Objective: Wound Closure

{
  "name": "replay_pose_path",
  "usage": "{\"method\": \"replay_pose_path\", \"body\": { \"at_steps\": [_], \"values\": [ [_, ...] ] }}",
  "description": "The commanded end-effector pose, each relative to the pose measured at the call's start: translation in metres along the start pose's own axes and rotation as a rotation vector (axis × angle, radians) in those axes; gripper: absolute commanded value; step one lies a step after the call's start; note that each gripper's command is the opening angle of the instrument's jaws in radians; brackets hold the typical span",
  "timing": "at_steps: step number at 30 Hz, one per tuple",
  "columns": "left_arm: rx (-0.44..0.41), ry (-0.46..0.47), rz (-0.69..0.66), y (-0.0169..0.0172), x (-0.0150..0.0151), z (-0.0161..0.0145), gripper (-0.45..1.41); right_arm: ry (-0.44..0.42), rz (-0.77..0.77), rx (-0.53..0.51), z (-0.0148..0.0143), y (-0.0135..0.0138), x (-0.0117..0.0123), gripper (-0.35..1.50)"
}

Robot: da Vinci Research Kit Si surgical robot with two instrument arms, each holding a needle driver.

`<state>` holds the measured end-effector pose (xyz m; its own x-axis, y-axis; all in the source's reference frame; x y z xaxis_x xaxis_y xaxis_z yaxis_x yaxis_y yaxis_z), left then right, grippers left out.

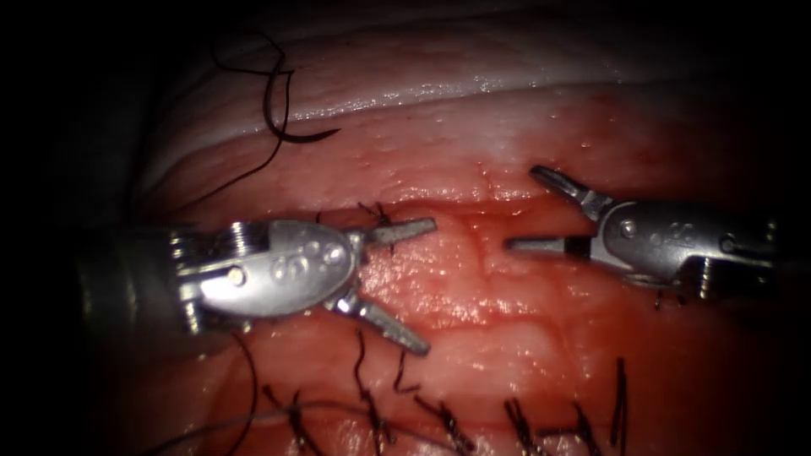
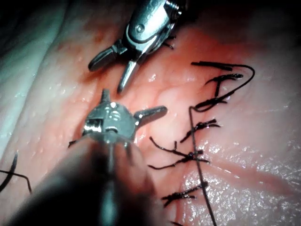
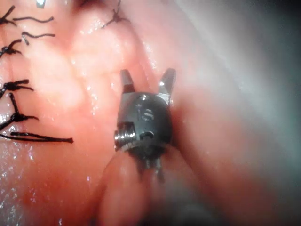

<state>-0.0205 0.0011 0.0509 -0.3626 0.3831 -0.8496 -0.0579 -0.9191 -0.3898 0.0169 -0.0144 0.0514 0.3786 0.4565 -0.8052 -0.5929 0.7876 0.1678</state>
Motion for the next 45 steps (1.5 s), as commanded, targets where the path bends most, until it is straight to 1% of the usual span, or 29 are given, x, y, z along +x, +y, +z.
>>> {"method": "replay_pose_path", "body": {
  "at_steps": [1, 4, 6, 8, 11, 12, 14, 16, 18, 21, 23, 25, 28, 30, 36, 41, 43, 45],
  "values": [
    [0.023, 0.029, 0.012, -0.0004, -0.0001, 0.0003, 0.56, 0.003, -0.001, 0.001, 0.0008, -0.0006, -0.0002, 1.13],
    [0.054, 0.071, 0.024, -0.0004, -0.0006, -0.0004, 0.57, 0.001, -0.003, 0.001, 0.0007, -0.0009, -0.0003, 1.13],
    [0.073, 0.057, 0.026, -0.0004, -0.0012, -0.0009, 0.61, -0.003, -0.005, 0.003, 0.0007, -0.001, -0.0004, 1.13],
    [0.11, 0.033, 0.02, -0.0007, -0.0016, -0.0016, 0.63, -0.006, -0.005, 0.004, 0.0007, -0.001, -0.0004, 1.13],
    [0.188, 0.021, -0.003, -0.0017, -0.0019, -0.0028, 0.63, -0.007, -0.004, 0.004, 0.0008, -0.0009, -0.0003, 1.13],
    [0.214, 0.01, -0.011, -0.0021, -0.002, -0.0032, 0.64, -0.007, -0.004, 0.004, 0.0008, -0.0009, -0.0003, 1.13],
    [0.287, -0.051, -0.033, -0.0034, -0.002, -0.0043, 0.79, -0.008, -0.003, 0.004, 0.0008, -0.0008, -0.0002, 1.13],
    [0.346, -0.106, -0.051, -0.0046, -0.0019, -0.0052, 0.79, -0.008, -0.003, 0.005, 0.0007, -0.0008, -0.0002, 1.13],
    [0.403, -0.163, -0.064, -0.0062, -0.0019, -0.0062, 0.74, -0.007, -0.003, 0.006, 0.0006, -0.0009, -0.0001, 1.13],
    [0.425, -0.188, -0.073, -0.008, -0.0022, -0.0068, 0.66, -0.007, -0.01, 0.005, 0.0004, -0.0011, -0.0001, 1.13],
    [0.422, -0.209, -0.074, -0.009, -0.0027, -0.0067, 0.59, -0.007, -0.01, 0.005, 0.0003, -0.0012, -0.0001, 1.13],
    [0.418, -0.226, -0.072, -0.0102, -0.0034, -0.0063, 0.44, -0.007, -0.01, 0.005, 0.0003, -0.0012, -0.0001, 1.13],
    [0.41, -0.259, -0.062, -0.0119, -0.0048, -0.0055, 0.44, -0.007, -0.01, 0.005, 0.0003, -0.0012, -0.0001, 1.13],
    [0.377, -0.291, -0.045, -0.013, -0.006, -0.0049, 0.37, -0.007, -0.01, 0.005, 0.0003, -0.0012, -0.0001, 1.13],
    [0.281, -0.405, -0.063, -0.0147, -0.0098, -0.0032, 0.37, -0.007, -0.01, 0.006, 0.0002, -0.0012, -0.0001, 1.13],
    [0.214, -0.496, -0.048, -0.0153, -0.0124, -0.0022, 0.37, -0.007, -0.01, 0.006, 0.0002, -0.0012, -0.0001, 1.13],
    [0.196, -0.532, -0.048, -0.0154, -0.0134, -0.0019, 0.39, -0.007, -0.01, 0.006, 0.0002, -0.0012, -0.0001, 1.14],
    [0.193, -0.547, -0.055, -0.0156, -0.0141, -0.0017, 0.39, -0.009, -0.011, 0.007, 0.0001, -0.0012, -0.0001, 1.14]
  ]
}}
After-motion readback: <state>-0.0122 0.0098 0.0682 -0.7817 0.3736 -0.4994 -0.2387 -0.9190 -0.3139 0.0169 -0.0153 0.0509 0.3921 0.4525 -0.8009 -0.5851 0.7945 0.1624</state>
